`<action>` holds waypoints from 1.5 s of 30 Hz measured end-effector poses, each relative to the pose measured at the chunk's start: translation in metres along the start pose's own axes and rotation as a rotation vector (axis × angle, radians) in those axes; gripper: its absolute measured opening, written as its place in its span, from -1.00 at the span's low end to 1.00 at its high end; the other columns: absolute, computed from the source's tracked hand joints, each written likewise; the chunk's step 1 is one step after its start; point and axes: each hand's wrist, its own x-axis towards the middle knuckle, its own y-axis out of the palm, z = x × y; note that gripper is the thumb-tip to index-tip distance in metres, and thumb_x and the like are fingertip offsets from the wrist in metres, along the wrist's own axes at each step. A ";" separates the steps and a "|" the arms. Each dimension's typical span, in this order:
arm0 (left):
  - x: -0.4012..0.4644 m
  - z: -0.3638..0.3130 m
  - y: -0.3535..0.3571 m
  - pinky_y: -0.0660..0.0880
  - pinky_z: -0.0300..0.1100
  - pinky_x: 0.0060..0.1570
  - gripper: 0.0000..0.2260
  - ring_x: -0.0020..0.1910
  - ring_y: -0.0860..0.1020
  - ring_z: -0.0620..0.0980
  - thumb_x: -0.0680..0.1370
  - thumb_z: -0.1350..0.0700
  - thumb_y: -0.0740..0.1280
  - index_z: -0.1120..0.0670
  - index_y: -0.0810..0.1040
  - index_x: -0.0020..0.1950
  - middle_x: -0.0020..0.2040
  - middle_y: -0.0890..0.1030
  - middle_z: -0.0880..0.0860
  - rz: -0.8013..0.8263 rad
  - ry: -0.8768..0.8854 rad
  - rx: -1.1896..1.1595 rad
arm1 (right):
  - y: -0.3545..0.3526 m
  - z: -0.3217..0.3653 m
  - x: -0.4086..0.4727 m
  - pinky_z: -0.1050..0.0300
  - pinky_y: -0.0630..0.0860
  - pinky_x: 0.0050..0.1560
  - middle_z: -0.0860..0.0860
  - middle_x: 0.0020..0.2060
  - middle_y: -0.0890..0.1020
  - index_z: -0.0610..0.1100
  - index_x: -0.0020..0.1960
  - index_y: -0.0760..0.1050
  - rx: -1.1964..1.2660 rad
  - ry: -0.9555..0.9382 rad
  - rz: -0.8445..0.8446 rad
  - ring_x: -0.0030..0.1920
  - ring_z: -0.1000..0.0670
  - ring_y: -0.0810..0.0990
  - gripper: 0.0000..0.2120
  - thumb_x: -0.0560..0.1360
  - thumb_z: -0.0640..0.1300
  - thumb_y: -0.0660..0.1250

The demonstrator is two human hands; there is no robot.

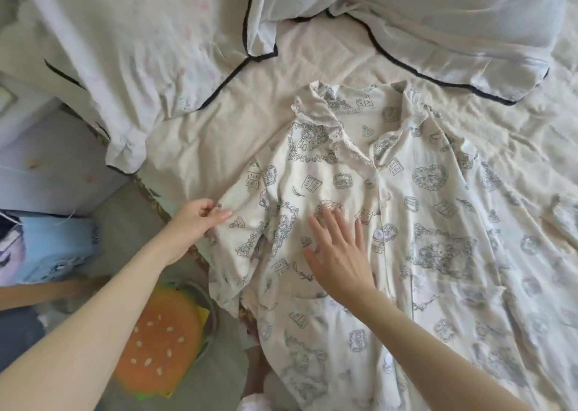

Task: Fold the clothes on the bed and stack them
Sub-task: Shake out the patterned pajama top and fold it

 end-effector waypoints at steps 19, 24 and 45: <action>0.042 -0.055 -0.126 0.53 -0.23 -0.23 -0.94 -0.20 0.57 -0.01 0.44 0.26 0.45 0.17 0.60 -0.14 -0.14 0.62 0.11 0.221 -0.036 0.392 | 0.004 0.052 0.020 -0.25 -0.02 0.45 -0.01 0.55 -0.10 0.05 0.54 -0.06 0.170 0.356 0.103 0.54 -0.08 -0.16 -0.41 0.61 0.09 0.11; 0.049 -0.061 -0.130 0.46 -0.21 -0.18 -0.83 -0.18 0.51 -0.03 0.41 0.19 0.50 0.14 0.54 -0.09 -0.18 0.55 0.02 0.133 0.108 0.457 | -0.001 0.070 0.026 -0.34 -0.01 0.42 0.00 0.55 -0.13 0.05 0.52 -0.03 0.215 0.458 0.092 0.54 -0.08 -0.19 -0.44 0.60 -0.01 0.14; 0.052 0.010 -0.169 0.16 -0.21 -0.34 -0.70 -0.35 0.29 -0.07 0.53 0.06 0.37 0.11 0.38 -0.33 -0.34 0.36 -0.02 0.327 0.145 0.706 | 0.012 0.096 0.050 -0.44 -0.04 0.36 0.08 0.52 -0.29 0.21 0.51 -0.17 0.096 0.397 0.120 0.52 -0.07 -0.27 -0.16 0.41 0.43 0.18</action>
